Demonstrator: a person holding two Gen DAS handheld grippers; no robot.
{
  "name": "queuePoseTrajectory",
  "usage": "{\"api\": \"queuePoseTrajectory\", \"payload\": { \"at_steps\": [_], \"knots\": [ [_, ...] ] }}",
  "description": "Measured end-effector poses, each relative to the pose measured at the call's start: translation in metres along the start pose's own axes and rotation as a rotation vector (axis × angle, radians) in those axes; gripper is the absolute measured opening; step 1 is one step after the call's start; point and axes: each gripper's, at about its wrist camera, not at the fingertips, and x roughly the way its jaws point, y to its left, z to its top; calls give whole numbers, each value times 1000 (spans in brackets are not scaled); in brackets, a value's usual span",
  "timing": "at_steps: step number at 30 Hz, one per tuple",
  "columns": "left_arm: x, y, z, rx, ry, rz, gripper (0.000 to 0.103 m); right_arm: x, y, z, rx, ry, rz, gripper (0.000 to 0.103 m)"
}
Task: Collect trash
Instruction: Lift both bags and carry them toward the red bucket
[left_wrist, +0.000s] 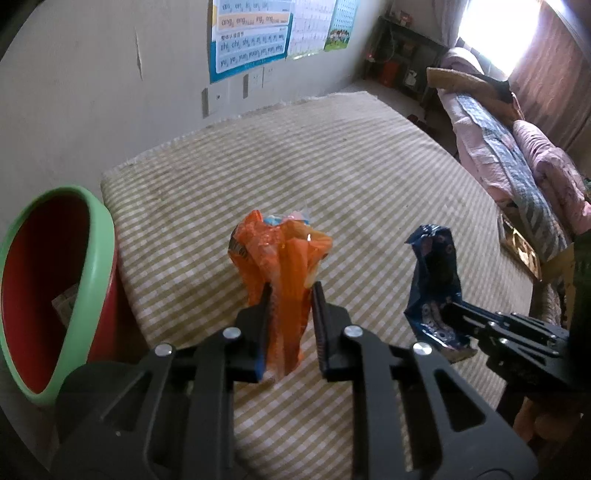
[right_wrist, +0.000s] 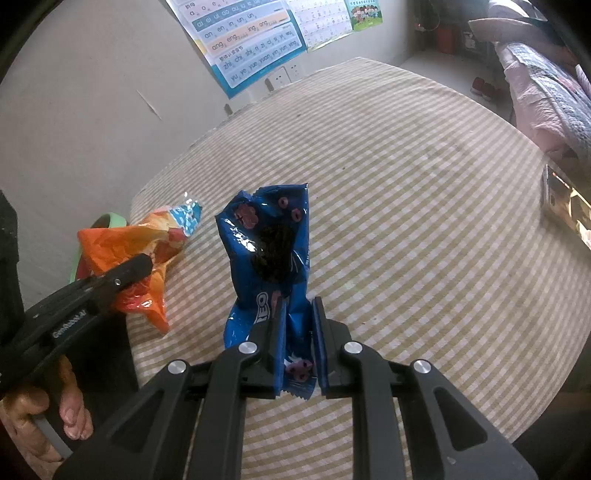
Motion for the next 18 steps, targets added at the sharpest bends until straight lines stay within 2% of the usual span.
{"api": "queuePoseTrajectory", "payload": {
  "at_steps": [9, 18],
  "knots": [
    [-28, 11, 5, -37, -56, 6, 20, -5, 8, 4, -15, -14, 4, 15],
    [-57, 15, 9, -41, -131, 3, 20, -33, 45, 20, -89, -70, -25, 15]
  ]
}}
